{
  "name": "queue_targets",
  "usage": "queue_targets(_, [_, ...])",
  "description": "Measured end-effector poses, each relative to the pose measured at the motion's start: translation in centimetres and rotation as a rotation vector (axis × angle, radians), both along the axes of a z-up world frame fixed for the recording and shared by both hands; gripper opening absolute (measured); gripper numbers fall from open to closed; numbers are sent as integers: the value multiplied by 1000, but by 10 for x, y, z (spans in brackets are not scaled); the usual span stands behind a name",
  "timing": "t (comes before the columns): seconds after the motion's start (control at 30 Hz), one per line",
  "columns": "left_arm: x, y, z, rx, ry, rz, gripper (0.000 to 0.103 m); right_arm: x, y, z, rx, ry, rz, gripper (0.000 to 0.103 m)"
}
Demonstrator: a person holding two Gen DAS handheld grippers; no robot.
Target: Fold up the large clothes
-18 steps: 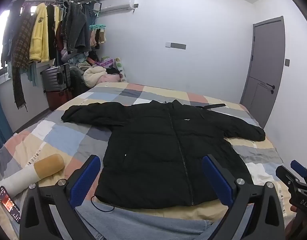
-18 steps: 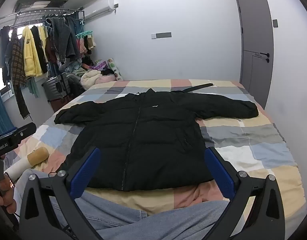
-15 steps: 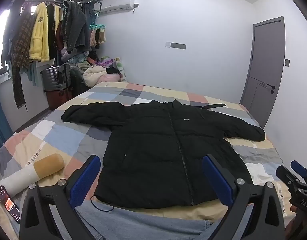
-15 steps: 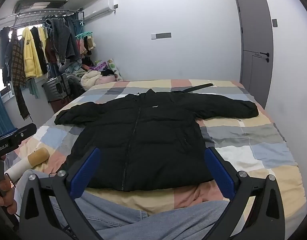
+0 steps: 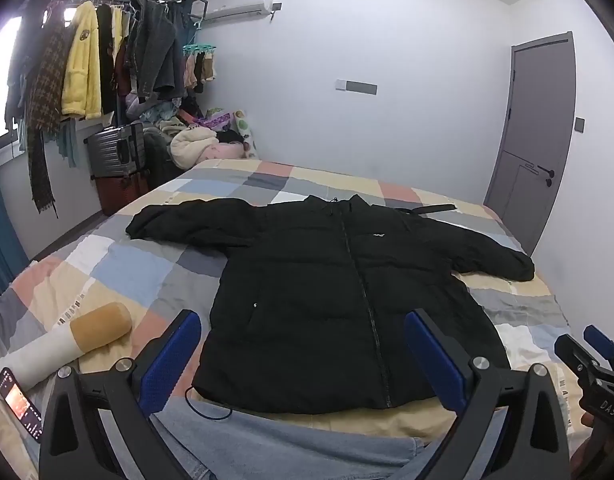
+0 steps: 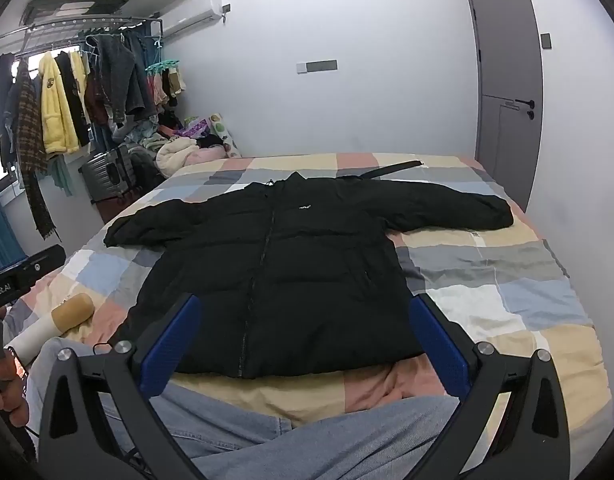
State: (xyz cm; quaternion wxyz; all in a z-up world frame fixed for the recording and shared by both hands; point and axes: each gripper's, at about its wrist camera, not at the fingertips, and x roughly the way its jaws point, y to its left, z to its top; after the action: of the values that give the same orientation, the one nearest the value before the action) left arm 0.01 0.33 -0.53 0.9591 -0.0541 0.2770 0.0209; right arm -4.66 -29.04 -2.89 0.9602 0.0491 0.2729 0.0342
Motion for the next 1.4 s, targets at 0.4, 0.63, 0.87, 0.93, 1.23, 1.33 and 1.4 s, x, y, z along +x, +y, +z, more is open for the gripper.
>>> queue_targets(0.4, [-6,-3,-2,6,3,0,102,0,0,-3,-3,7,-4,103])
queue_targets(0.63, [-3,-1,-2,12,4,10,102,-1,1,-4,-3,6,-6,103])
queue_targets(0.87, [3,-5,-2,14,18,14,102,-2,0,-7,-6,9,-1,103])
queue_targets(0.93, [3,-6,-4,14,22,12,102,-1,1,-9,-10,12,6,103])
queue_targets(1.23, [7,-5,-8,20,41,8,102,0,1,-13,-16,21,2,103])
queue_targets(1.33, [8,-5,-9,20,44,8,102,-1,1,-13,-13,12,8,103])
queue_targets(1.4, [8,-5,-10,18,48,6,102,-1,2,-13,-10,10,11,103])
